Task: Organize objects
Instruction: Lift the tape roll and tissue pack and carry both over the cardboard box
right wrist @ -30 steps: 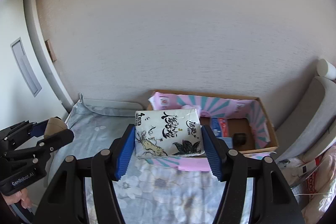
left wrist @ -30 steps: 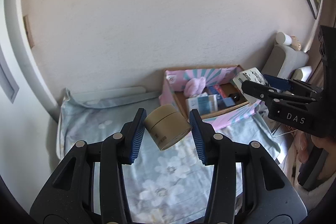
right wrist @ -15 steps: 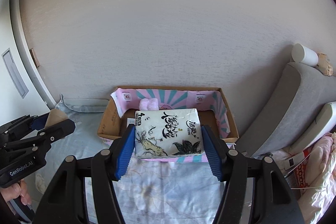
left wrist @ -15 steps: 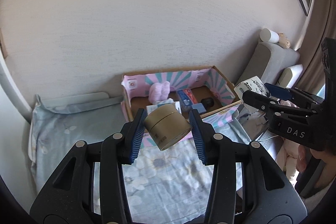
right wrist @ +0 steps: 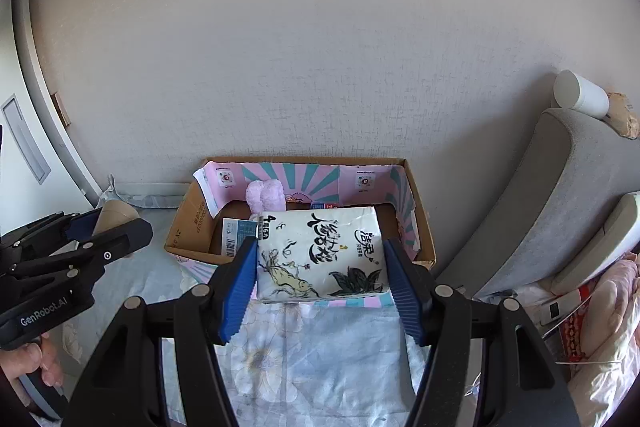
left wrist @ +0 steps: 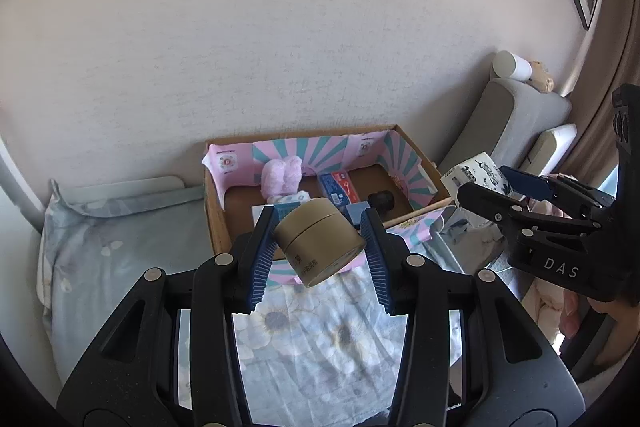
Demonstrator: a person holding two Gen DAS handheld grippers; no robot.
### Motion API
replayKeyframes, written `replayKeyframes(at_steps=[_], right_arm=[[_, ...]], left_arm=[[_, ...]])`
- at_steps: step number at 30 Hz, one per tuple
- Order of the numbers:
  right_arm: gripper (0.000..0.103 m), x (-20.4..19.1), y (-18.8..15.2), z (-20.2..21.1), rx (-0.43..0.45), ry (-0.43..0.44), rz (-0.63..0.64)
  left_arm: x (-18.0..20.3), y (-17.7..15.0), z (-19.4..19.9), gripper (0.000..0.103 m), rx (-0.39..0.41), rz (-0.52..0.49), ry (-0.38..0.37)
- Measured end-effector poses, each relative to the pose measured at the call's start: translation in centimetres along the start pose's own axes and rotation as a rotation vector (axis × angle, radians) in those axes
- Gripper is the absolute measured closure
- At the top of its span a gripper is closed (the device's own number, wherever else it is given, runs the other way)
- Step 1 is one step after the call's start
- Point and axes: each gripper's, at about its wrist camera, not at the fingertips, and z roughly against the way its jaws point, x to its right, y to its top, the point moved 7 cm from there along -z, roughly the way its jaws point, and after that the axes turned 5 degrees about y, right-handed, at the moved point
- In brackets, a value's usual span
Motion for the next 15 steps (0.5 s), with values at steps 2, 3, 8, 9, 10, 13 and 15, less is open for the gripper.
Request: replayKeyframes(at_steps=[2,3,8,9,10,13,15], right_arm=[[0.045,0.2,0.6,-0.9,-0.006,0.01,0.006],[0.045,0.4,0.8,-1.1,-0.012,0.018,0.011],[0.045,0.8,2.2,-2.8,-0.05,0.063,0.032],[0.045,0.9,2.7,-3.4,-0.06,0.07,0.045],[0.045,0.9,3.1,-3.9,-0.068,0.075,0.052],[0.045,1.4,4.5,-5.7,-0.096,0.095,0.06],[0.045,1.8,5.3,-6.9,-0.112,0.109,0.055]], left_arm=[[0.1,0.8,-0.4,0.064,0.002,0.008,-0.002],[0.1,1.2,-0.6,0.064,0.002,0.011,-0.005],[0.2,3.2,-2.5,0.064,-0.012,0.024,-0.017],[0.2,3.6,-3.0,0.064,-0.018,0.024,-0.014],[0.2,4.0,-3.7,0.064,-0.024,0.022,-0.011],[-0.1,4.9,-5.7,0.064,-0.049,0.021,-0.006],[-0.3,5.1,-7.2,0.064,-0.071,0.025,-0.004]])
